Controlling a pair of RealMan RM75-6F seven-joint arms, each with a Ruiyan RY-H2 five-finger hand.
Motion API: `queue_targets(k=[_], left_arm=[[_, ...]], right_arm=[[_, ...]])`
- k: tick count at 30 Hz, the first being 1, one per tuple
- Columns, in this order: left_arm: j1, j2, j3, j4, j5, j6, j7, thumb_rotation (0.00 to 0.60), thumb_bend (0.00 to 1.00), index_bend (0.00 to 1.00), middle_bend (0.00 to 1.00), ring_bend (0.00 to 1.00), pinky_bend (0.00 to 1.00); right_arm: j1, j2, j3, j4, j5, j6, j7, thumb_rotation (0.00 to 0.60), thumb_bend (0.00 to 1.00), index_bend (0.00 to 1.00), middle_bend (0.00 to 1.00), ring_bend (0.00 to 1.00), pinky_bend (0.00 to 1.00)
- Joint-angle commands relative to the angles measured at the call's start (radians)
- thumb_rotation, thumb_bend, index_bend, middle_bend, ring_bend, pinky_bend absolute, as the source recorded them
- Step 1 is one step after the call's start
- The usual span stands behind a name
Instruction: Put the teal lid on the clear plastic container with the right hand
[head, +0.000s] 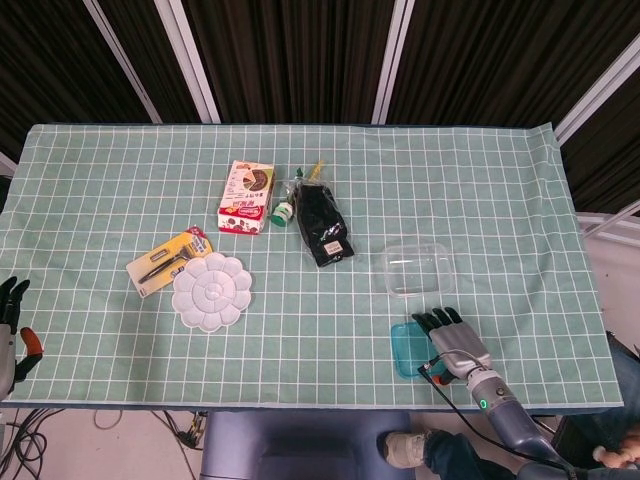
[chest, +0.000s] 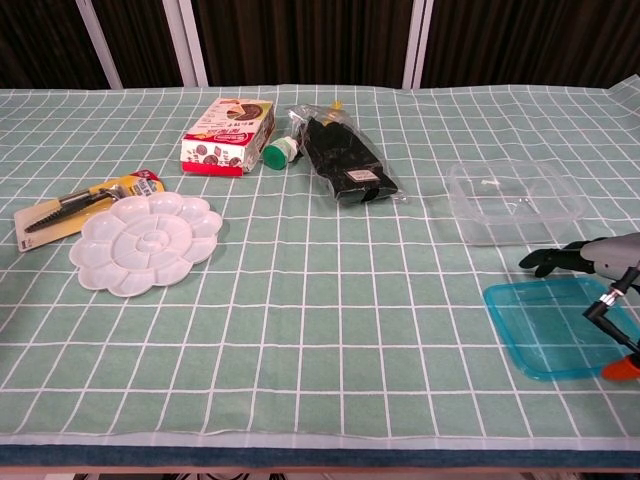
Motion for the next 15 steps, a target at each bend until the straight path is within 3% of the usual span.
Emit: queue_targets(k=[1, 15], left_arm=[[0.0, 0.0, 0.0, 0.0, -0.001, 0.0, 0.0, 0.6, 0.77, 0.05, 0.0, 0.0, 0.0], [-0.001, -0.001, 0.001, 0.001, -0.003, 0.0, 0.006, 0.6, 0.77, 0.05, 0.0, 0.0, 0.0]], right_arm=[[0.001, 0.004, -0.001, -0.002, 0.003, -0.003, 0.004, 0.6, 0.2, 0.0, 0.16, 0.0, 0.0], [-0.001, 0.013, -0.01, 0.004, -0.003, -0.007, 0.025, 0.6, 0.2, 0.0, 0.16, 0.0, 0.0]])
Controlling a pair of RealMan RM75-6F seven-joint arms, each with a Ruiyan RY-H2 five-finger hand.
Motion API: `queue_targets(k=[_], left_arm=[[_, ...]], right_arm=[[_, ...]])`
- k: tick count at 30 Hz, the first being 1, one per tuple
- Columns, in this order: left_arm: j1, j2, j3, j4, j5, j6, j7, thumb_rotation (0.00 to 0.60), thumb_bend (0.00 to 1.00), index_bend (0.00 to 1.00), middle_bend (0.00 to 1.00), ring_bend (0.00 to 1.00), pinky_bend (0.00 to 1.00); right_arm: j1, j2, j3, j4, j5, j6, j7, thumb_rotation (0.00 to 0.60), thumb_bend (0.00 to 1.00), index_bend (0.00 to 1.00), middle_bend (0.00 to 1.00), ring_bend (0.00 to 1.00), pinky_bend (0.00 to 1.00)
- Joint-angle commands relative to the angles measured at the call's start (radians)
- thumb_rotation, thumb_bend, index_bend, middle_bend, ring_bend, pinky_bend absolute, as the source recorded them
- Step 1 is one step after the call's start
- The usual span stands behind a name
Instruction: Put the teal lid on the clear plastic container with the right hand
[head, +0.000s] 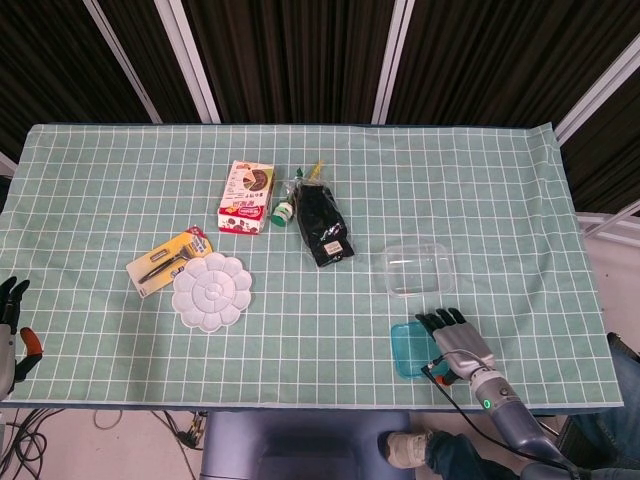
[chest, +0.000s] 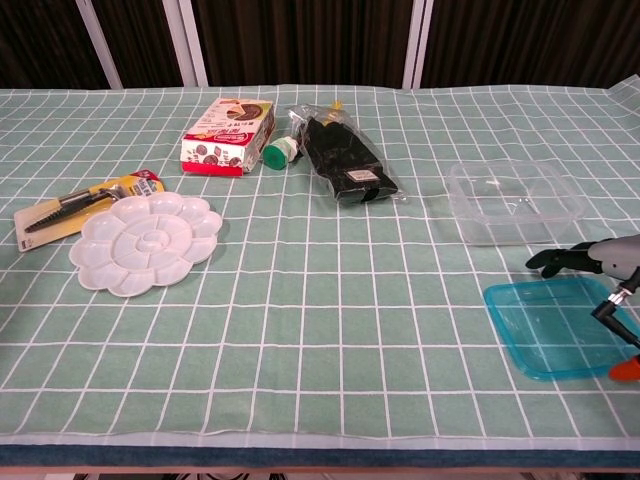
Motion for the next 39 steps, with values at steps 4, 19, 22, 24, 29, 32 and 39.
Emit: queue_targets(k=[4, 19, 22, 24, 29, 32, 39], left_arm=[[-0.001, 0.0, 0.0, 0.0, -0.003, -0.001, 0.003, 0.6, 0.77, 0.05, 0.0, 0.0, 0.0], [-0.001, 0.001, -0.001, -0.002, -0.005, 0.0, 0.002, 0.6, 0.77, 0.05, 0.0, 0.0, 0.0], [-0.001, 0.001, -0.001, -0.002, -0.006, 0.0, 0.003, 0.6, 0.77, 0.05, 0.0, 0.0, 0.0], [-0.001, 0.001, -0.001, -0.002, -0.006, -0.001, 0.002, 0.6, 0.77, 0.05, 0.0, 0.0, 0.0], [-0.001, 0.001, -0.001, -0.003, -0.007, -0.001, 0.002, 0.6, 0.77, 0.05, 0.0, 0.0, 0.0], [-0.001, 0.002, -0.001, -0.004, -0.007, -0.001, 0.002, 0.6, 0.77, 0.05, 0.0, 0.0, 0.0], [-0.001, 0.003, -0.001, -0.004, -0.007, -0.001, 0.001, 0.6, 0.77, 0.05, 0.0, 0.0, 0.0]], right_arm=[[0.003, 0.0, -0.007, 0.004, 0.0, -0.01, -0.001, 0.6, 0.2, 0.0, 0.16, 0.0, 0.0], [0.011, -0.014, -0.006, 0.015, 0.009, -0.011, -0.003, 0.6, 0.2, 0.0, 0.16, 0.0, 0.0], [0.014, -0.016, -0.006, 0.018, 0.012, -0.012, -0.005, 0.6, 0.2, 0.0, 0.16, 0.0, 0.0], [0.015, -0.019, -0.006, 0.019, 0.014, -0.011, -0.007, 0.6, 0.2, 0.0, 0.17, 0.0, 0.0], [0.02, -0.022, -0.01, 0.022, 0.025, -0.018, -0.014, 0.6, 0.2, 0.0, 0.21, 0.0, 0.0], [0.023, -0.024, -0.012, 0.024, 0.033, -0.021, -0.018, 0.6, 0.2, 0.0, 0.23, 0.0, 0.0], [0.024, -0.034, -0.014, 0.03, 0.035, -0.017, -0.022, 0.6, 0.2, 0.0, 0.28, 0.0, 0.0]])
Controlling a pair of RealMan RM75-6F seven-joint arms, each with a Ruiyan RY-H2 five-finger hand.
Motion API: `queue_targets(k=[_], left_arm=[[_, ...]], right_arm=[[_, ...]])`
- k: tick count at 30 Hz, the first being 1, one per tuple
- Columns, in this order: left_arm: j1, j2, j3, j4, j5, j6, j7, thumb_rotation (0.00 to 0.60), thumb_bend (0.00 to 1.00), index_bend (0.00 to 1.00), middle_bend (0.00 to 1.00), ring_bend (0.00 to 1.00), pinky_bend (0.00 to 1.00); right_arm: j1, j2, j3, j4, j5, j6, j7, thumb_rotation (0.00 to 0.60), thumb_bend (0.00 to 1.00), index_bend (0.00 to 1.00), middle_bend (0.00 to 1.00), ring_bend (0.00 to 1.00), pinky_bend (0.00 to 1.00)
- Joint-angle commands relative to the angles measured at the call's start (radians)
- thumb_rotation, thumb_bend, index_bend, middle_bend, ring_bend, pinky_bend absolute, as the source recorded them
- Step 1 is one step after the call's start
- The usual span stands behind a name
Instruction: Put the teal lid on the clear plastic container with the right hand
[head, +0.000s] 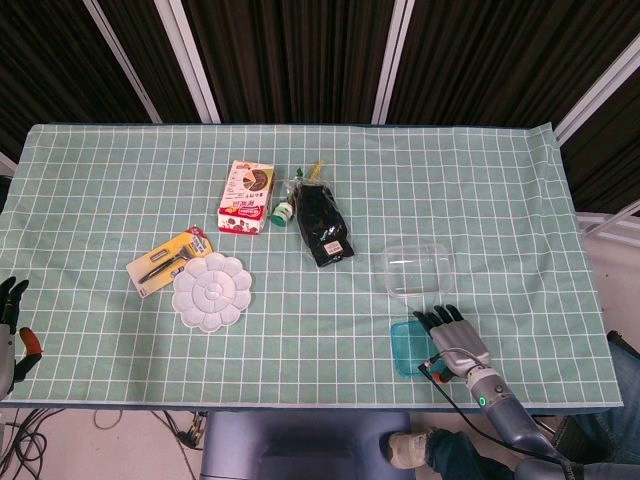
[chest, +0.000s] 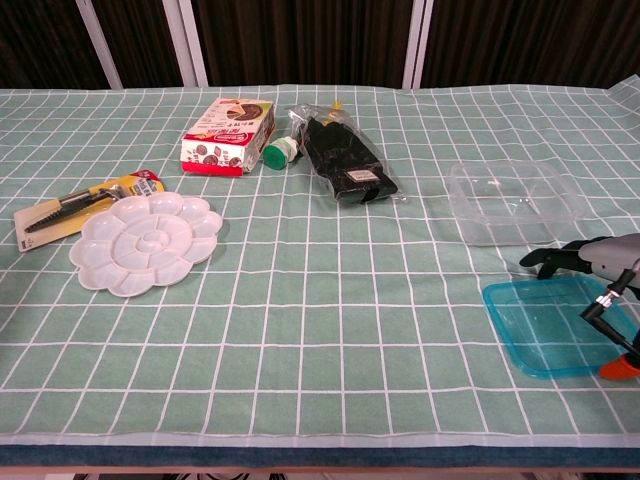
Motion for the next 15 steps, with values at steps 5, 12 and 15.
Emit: queue_targets(k=[5, 12, 15], left_arm=[[0.0, 0.001, 0.0, -0.001, -0.001, -0.001, 0.0, 0.6, 0.77, 0.05, 0.0, 0.0, 0.0], [0.0, 0.001, 0.001, -0.001, -0.001, -0.001, 0.0, 0.6, 0.77, 0.05, 0.0, 0.0, 0.0], [0.0, 0.001, 0.001, -0.001, -0.001, -0.001, 0.0, 0.6, 0.77, 0.05, 0.0, 0.0, 0.0]], right_arm=[[0.0, -0.008, -0.004, 0.006, 0.013, -0.003, 0.003, 0.6, 0.2, 0.0, 0.28, 0.0, 0.0], [0.002, -0.014, -0.009, 0.013, 0.018, -0.004, -0.001, 0.6, 0.2, 0.0, 0.29, 0.0, 0.0], [-0.002, -0.017, -0.006, 0.016, 0.002, 0.005, 0.009, 0.6, 0.2, 0.0, 0.32, 0.0, 0.0]])
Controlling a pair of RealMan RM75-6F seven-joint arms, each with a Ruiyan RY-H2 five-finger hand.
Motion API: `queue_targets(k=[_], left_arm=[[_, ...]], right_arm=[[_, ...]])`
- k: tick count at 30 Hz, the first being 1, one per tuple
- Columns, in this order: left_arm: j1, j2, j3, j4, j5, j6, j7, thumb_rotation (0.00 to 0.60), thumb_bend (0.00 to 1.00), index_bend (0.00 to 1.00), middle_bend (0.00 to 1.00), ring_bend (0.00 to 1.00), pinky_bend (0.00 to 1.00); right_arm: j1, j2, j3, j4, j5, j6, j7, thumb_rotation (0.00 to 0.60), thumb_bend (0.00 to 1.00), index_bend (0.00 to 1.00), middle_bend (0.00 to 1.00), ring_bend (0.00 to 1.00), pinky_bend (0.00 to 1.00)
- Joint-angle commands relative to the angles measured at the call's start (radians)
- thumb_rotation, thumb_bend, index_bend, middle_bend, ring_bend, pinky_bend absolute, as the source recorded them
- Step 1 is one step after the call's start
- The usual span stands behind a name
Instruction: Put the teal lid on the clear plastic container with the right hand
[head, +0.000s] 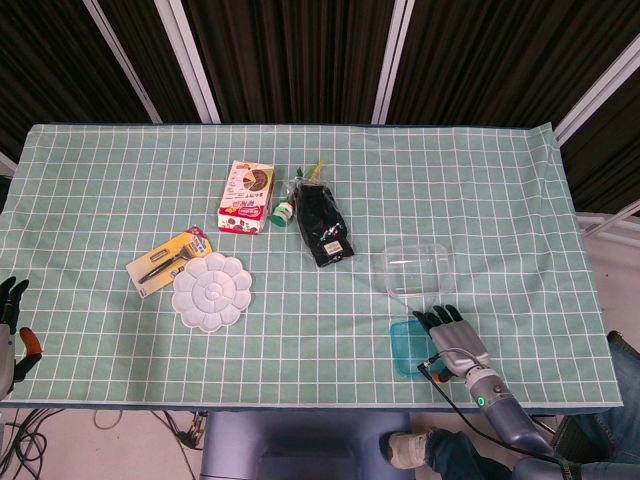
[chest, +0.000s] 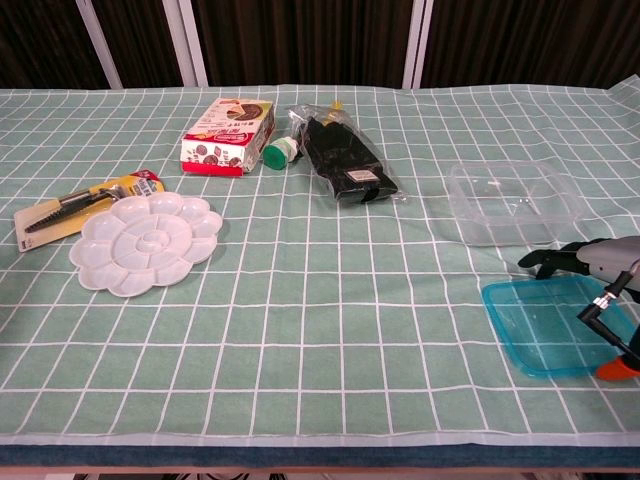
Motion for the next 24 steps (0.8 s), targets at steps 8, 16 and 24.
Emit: queue_targets(k=[8, 16, 24], left_arm=[[0.0, 0.0, 0.001, 0.0, 0.001, 0.0, -0.002, 0.6, 0.77, 0.05, 0.0, 0.0, 0.0], [0.0, -0.001, 0.001, 0.0, -0.001, -0.001, 0.001, 0.6, 0.77, 0.05, 0.0, 0.0, 0.0], [-0.001, -0.001, 0.001, 0.0, -0.002, -0.002, 0.002, 0.6, 0.77, 0.05, 0.0, 0.0, 0.0]], right_arm=[[-0.025, -0.01, 0.011, 0.016, -0.053, 0.015, 0.074, 0.6, 0.22, 0.0, 0.37, 0.04, 0.0], [-0.052, -0.025, 0.014, 0.041, -0.115, 0.047, 0.115, 0.6, 0.25, 0.0, 0.39, 0.06, 0.0], [-0.06, -0.016, 0.016, 0.037, -0.139, 0.049, 0.126, 0.6, 0.25, 0.0, 0.39, 0.06, 0.0]])
